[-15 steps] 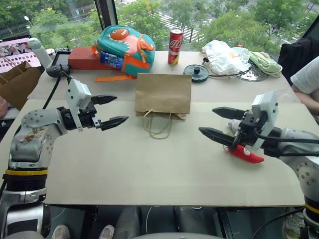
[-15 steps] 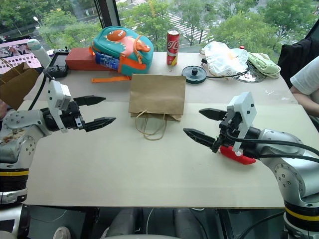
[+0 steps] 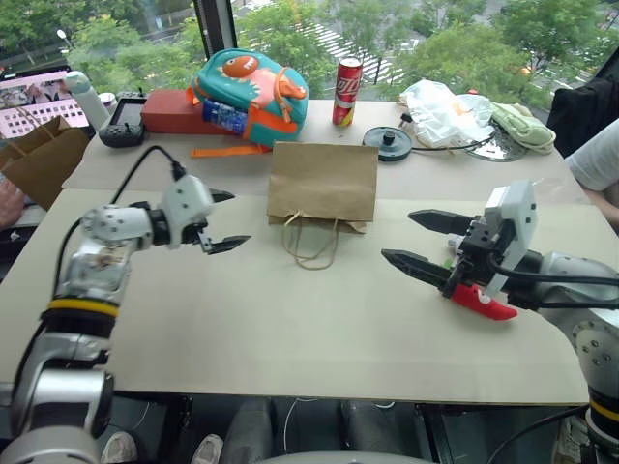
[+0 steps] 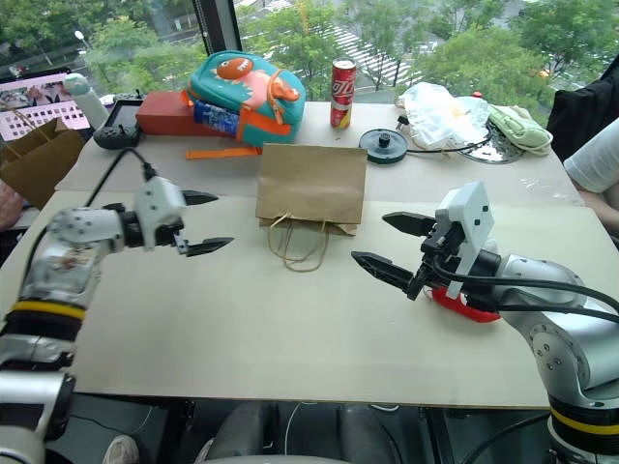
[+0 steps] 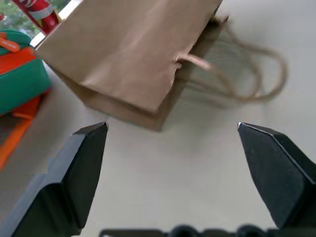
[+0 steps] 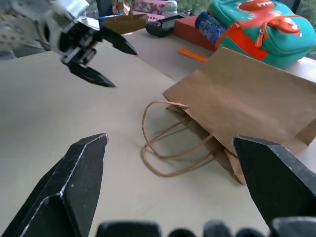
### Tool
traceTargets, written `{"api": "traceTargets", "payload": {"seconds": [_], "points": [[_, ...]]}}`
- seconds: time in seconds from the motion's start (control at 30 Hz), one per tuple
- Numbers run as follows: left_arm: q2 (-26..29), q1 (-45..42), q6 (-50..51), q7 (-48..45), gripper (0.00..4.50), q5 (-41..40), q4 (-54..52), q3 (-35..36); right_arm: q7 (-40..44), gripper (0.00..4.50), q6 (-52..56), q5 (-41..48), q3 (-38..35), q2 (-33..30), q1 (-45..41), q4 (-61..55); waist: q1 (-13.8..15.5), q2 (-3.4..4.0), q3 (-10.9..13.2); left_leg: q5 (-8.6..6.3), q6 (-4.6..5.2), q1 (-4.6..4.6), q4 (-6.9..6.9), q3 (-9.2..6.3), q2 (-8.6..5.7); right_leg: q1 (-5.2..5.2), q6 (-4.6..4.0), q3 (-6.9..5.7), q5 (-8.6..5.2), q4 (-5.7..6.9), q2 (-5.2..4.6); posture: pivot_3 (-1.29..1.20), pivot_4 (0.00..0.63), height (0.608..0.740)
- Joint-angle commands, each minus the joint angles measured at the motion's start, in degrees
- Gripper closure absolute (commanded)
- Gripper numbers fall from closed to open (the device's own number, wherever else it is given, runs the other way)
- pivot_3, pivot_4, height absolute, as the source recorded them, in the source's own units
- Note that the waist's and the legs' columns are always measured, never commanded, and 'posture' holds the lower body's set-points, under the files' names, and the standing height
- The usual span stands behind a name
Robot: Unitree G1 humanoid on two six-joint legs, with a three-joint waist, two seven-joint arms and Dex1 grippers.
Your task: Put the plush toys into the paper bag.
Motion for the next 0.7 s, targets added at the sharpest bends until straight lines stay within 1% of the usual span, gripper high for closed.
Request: {"api": "traceTargets", "payload": {"seconds": [0.03,0.17,0.23,0.3,0.5,0.7], "points": [[-2.49,-8.82,-21.27,9.12,0.00,12.67,14.78,-5.84,-1.75,0.02,0.59,2.22,-1.35,0.06,0.64,-3.75,0.22,-0.01,0.00,0.00,0.00,-0.02,-0.01,0.00,-0.01,0.00,0.01,0.01,0.01,-0.04,-0.01,0.00,0.150,0.733],[-7.47,-15.97,-30.24,16.47,0.00,17.85,27.35,-8.55,-4.18,0.02,1.31,3.13,-1.37,0.30,1.51,-5.94,0.45,-0.01,0.00,-0.03,0.04,-0.30,-0.01,-0.05,-0.05,-0.10,0.07,0.01,0.02,-0.16,-0.02,0.00,0.150,0.733],[-9.14,-18.23,-33.05,20.53,0.00,21.17,31.48,-10.20,-5.51,0.02,1.59,3.62,-1.46,0.36,2.08,-7.13,0.31,-0.01,-0.01,-0.06,0.09,-0.32,0.00,-0.06,-0.06,-0.11,0.08,0.02,0.02,-0.16,-0.02,0.00,0.150,0.733],[-10.84,-19.75,-34.74,22.56,0.00,22.48,34.68,-10.97,-6.98,0.02,1.85,4.48,-1.75,0.38,2.65,-8.30,0.22,-0.01,-0.01,-0.07,0.11,-0.31,-0.01,-0.08,-0.06,-0.11,0.08,0.01,0.02,-0.13,-0.01,0.00,0.150,0.733],[-15.33,-23.51,-36.24,28.00,0.00,26.38,39.90,-12.89,-11.15,0.02,2.26,6.20,-3.36,0.32,5.17,-11.22,0.17,-0.02,0.00,-0.06,0.10,-0.32,0.11,-0.13,-0.08,-0.09,0.11,0.01,0.01,-0.04,-0.01,0.00,0.150,0.733],[-17.33,-24.65,-36.71,29.69,0.00,27.24,41.85,-13.03,-13.86,0.02,2.02,7.10,-3.45,0.18,6.11,-12.32,0.01,-0.02,-0.01,-0.06,0.10,-0.28,0.17,-0.15,-0.10,-0.05,0.15,0.02,0.00,0.04,0.00,0.00,0.150,0.733]]}}
